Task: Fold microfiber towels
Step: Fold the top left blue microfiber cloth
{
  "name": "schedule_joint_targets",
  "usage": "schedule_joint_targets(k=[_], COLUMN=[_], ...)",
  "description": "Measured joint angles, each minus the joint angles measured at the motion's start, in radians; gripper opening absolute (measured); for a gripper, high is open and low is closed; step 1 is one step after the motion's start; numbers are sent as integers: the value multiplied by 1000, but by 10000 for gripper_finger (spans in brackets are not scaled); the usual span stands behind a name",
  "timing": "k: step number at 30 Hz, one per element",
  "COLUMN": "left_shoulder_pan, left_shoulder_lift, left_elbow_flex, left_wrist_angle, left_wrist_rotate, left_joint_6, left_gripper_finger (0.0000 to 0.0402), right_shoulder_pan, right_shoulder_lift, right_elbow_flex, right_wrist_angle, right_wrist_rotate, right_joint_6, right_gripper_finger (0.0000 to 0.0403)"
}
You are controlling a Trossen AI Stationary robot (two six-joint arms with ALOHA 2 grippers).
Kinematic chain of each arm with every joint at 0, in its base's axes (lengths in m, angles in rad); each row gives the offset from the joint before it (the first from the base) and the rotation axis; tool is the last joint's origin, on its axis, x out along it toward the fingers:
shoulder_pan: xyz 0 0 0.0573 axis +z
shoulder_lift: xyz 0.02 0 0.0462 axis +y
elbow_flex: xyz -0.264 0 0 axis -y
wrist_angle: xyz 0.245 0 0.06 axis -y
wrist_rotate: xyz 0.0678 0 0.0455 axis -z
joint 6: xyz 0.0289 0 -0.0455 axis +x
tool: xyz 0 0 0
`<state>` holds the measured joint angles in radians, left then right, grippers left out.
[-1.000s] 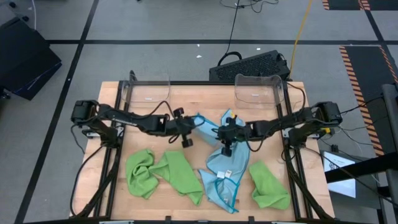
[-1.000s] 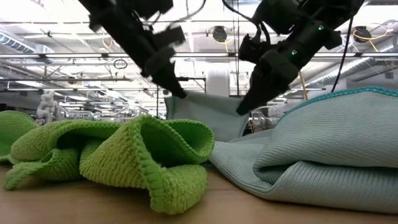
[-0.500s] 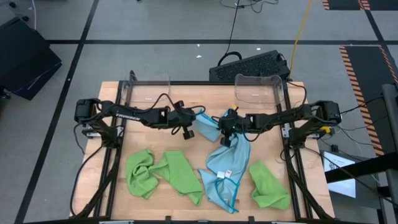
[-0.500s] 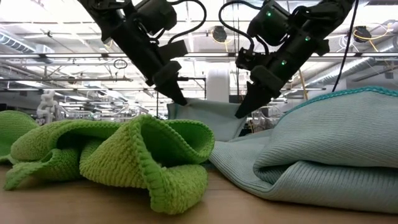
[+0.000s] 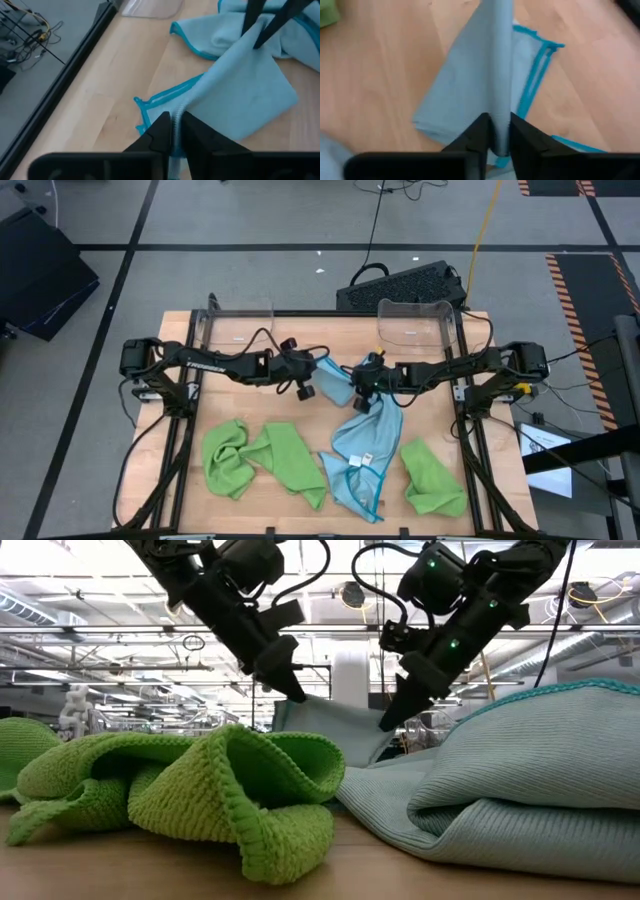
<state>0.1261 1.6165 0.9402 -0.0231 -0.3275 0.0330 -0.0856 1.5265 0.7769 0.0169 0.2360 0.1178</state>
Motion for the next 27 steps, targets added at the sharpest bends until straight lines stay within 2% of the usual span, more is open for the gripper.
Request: schedule_joint_targets(k=[5, 10, 13, 19, 25, 27], left_shoulder_pan=[10, 37, 48, 39, 7, 10], left_shoulder_lift=[0, 0, 0, 0, 0, 0], left_elbow_flex=[0, 0, 0, 0, -1, -3], left_wrist_angle=[39, 59, 42, -43, -94, -88], left_wrist_rotate=[0, -13, 2, 126, 133, 99], left_joint_6=[0, -9, -9, -15, -35, -40], left_gripper_finger=[105, 160, 177, 181, 182, 182], right_shoulder_pan=[-8, -12, -5, 45, 102, 114], right_shoulder_lift=[0, 0, 0, 0, 0, 0], right_elbow_flex=[0, 0, 0, 0, 0, 0], right_wrist_angle=[8, 9, 8, 3, 1, 4], right_wrist_rotate=[4, 4, 0, -3, -2, -2], right_joint_6=[23, 29, 40, -9, -108, -132], right_gripper_finger=[138, 183, 191, 188, 188, 188])
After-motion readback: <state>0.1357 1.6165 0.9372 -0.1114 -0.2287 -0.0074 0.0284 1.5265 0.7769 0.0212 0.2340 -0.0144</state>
